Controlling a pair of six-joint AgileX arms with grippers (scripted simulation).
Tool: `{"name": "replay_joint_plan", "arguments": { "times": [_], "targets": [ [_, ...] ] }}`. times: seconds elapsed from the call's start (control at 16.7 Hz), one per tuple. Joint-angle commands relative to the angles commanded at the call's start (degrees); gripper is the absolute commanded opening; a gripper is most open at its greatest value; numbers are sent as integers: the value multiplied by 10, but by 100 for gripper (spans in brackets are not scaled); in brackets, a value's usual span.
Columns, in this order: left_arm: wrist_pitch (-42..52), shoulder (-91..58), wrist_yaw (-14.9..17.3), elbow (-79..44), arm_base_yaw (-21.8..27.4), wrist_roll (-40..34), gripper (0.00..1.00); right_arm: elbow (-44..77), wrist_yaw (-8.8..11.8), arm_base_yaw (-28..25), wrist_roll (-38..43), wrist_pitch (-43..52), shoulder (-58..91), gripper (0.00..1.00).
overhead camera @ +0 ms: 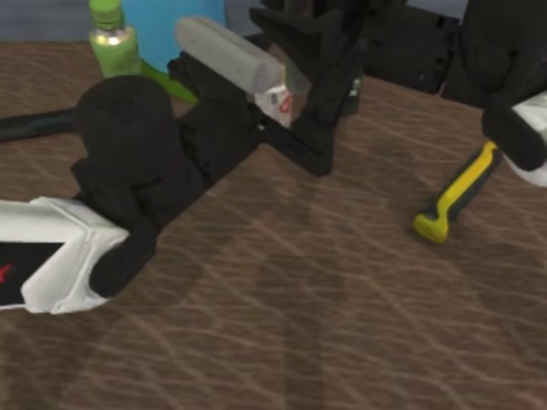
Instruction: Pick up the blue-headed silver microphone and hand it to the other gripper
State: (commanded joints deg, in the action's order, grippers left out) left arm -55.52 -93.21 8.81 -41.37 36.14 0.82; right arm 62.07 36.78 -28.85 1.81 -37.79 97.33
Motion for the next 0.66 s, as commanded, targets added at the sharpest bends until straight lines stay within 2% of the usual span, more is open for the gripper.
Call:
{"name": "replay_joint_plan", "arguments": {
  "times": [0.18,0.48,0.66],
  "targets": [
    [1,24,4,24,-7,0,100,-9,14,11,1,-2,-9,0],
    [3,132,19,130,-32,-2,100,-44,63,57,4,-9,-39,0],
    [2,152,23,150,-37,-2,100,-52,74,67,5,-10,-46,0]
  ]
}}
